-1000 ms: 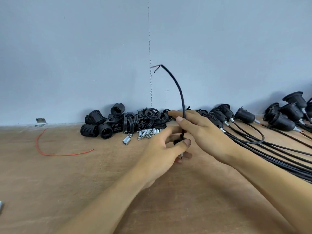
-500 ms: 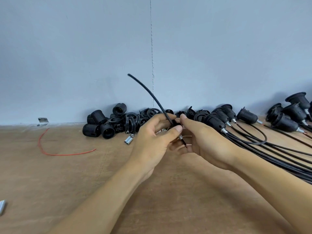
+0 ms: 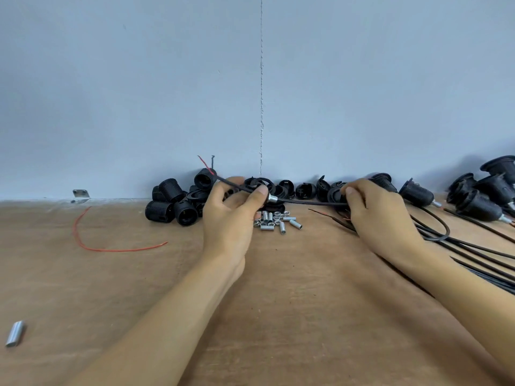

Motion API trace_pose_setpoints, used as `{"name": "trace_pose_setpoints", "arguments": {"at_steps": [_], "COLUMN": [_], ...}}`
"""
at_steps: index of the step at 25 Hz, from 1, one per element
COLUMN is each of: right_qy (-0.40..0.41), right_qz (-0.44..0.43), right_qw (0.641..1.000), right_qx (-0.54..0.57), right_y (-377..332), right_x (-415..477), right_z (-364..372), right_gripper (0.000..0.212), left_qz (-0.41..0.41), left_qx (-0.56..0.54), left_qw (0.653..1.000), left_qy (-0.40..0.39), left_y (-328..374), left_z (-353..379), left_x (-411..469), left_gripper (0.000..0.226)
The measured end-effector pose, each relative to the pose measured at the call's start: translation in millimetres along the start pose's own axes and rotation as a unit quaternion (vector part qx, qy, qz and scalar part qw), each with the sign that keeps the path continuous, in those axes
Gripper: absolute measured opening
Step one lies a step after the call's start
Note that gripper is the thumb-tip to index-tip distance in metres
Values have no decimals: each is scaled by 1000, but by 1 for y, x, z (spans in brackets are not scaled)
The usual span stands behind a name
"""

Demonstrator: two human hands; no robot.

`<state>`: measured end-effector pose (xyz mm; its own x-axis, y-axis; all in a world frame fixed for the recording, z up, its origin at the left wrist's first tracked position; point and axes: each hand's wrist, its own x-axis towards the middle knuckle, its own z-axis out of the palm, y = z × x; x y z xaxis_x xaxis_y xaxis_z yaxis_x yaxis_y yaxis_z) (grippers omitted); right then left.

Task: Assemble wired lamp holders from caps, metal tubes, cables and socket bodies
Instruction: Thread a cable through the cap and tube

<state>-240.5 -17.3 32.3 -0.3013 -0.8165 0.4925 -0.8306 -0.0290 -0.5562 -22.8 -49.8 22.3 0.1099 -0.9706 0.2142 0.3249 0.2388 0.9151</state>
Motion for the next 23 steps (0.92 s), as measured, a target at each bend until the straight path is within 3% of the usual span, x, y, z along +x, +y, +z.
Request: {"name": "trace_pose_setpoints", "arguments": {"at_steps": [4,9,11,13,15,19,23], "right_qy": [18,77,82,-3,-100,-179,-182], "right_qz": [-11,-41,-106,-168,-222,-202,-167], "right_qw": [987,948,962,984,969,960,968], "right_qx": [-156,-305,-239,-62,39,75,40], "right_y": [23,23,13,-1,-15,-16,-10], "right_x": [7,4,-2,-11,-24,-35,-31], "right_z": [-4,-3,0,6,18,35,33], "right_gripper": [26,33,30,30,33,34,39], "left_qz": [-60,-33,-28,-14,-2,-31,-56], "left_qx": [35,203,254,270,237,170,173], "left_qw": [997,975,958,953,958,968,970], "left_qy": [24,-85,-128,-140,-161,-183,-162], "left_y": [-14,-21,-23,-23,-22,-20,-22], "left_z": [-8,-12,-9,-8,-8,-9,-13], "left_x": [-2,-11,-17,-18,-20,-19,-13], "left_gripper": [34,28,27,27,26,34,35]}}
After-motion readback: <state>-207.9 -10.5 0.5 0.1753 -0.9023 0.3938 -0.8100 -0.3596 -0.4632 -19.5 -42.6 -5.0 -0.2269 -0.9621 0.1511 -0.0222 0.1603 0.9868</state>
